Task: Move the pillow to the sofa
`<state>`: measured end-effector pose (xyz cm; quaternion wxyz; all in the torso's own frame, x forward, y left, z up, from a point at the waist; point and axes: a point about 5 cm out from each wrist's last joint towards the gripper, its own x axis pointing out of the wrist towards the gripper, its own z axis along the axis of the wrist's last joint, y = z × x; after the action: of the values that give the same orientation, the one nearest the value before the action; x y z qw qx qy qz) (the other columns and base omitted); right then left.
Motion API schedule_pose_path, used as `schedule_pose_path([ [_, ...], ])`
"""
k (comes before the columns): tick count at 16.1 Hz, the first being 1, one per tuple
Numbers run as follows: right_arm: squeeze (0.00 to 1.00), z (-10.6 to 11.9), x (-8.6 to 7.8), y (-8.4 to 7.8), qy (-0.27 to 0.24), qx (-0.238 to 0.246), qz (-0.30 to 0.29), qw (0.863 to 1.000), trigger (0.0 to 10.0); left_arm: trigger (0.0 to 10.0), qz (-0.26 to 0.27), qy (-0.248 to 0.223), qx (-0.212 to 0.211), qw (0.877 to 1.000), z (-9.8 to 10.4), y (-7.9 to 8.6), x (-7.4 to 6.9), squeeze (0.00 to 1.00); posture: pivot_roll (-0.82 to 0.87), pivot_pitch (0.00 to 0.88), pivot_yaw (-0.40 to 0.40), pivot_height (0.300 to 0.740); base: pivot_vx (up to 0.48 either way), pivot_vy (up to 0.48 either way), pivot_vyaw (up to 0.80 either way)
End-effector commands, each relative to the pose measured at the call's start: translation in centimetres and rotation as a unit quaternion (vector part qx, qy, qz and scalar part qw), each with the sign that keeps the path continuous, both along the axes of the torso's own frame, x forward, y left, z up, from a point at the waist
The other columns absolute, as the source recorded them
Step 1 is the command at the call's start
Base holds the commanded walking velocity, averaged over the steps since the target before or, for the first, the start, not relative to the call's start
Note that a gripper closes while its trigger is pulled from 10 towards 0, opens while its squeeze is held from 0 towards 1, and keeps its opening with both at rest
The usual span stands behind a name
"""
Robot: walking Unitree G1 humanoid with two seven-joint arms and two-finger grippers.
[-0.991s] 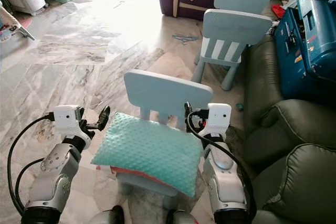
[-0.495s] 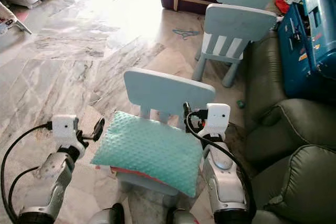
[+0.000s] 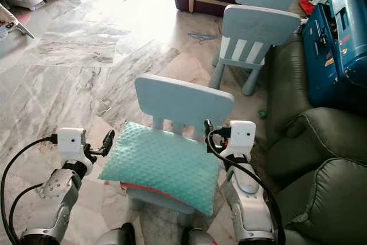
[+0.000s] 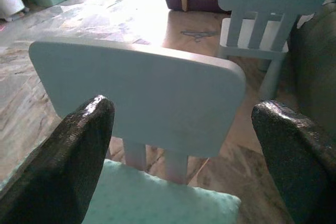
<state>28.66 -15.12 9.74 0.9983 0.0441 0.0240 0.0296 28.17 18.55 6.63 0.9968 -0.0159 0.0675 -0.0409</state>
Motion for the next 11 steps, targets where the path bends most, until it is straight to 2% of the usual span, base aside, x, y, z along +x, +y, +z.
schedule_pose_path([
  [1,0.0,0.48,0.02,-0.18,-0.007,0.001,-0.002,1.0,10.0,10.0,-0.003,0.006,0.004,1.0,-0.4,-0.04,-0.26,0.0,-0.08,0.201,-0.038,0.74,0.0,0.0,0.0],
  [11,0.0,0.4,-0.33,-0.3,-0.003,-0.001,-0.004,1.0,10.0,10.0,-0.005,0.011,0.003,1.0,-0.65,-0.22,-0.41,0.0,-0.09,0.211,-0.041,0.74,0.0,0.0,0.0],
])
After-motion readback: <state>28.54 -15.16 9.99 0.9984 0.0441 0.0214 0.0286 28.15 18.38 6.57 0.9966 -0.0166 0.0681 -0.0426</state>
